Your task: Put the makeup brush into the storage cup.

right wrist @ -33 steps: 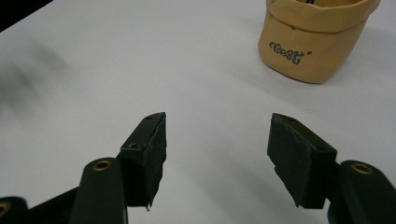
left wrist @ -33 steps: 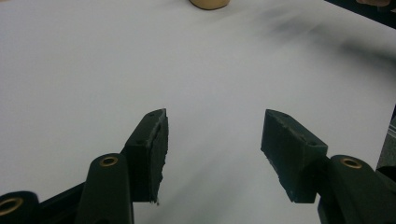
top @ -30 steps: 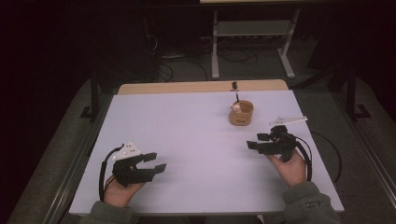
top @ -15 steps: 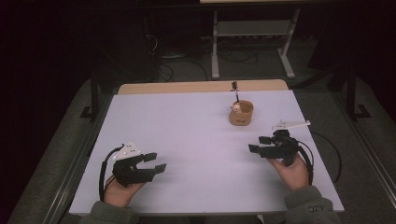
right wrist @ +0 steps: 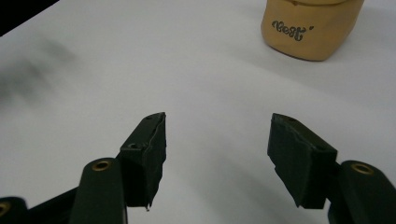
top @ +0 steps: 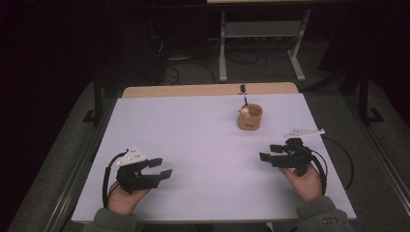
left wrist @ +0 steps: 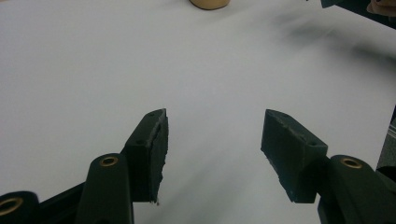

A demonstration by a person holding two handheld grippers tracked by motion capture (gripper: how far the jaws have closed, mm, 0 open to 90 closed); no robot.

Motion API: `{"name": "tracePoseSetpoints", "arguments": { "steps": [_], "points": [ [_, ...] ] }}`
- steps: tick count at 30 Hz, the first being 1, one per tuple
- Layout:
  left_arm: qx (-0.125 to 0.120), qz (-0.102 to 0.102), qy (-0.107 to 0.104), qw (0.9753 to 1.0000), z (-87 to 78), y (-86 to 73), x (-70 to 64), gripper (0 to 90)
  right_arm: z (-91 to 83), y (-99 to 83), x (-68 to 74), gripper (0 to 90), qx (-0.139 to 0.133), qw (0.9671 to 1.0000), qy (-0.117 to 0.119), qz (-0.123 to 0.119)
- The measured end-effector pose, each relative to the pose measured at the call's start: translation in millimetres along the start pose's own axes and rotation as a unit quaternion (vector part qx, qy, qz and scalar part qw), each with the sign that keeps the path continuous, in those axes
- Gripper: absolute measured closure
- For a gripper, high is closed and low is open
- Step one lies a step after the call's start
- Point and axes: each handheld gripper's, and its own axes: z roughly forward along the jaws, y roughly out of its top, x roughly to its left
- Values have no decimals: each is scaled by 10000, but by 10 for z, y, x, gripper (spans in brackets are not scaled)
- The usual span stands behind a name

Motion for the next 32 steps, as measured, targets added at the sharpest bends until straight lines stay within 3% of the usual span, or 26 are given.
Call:
{"name": "tracePoseSetpoints", "arguments": {
  "steps": [32],
  "points": [
    [46,-11,-7,10000,16,-16,13,407,-28,-202,109,346,-2,9999,-1,-120]
  ]
}}
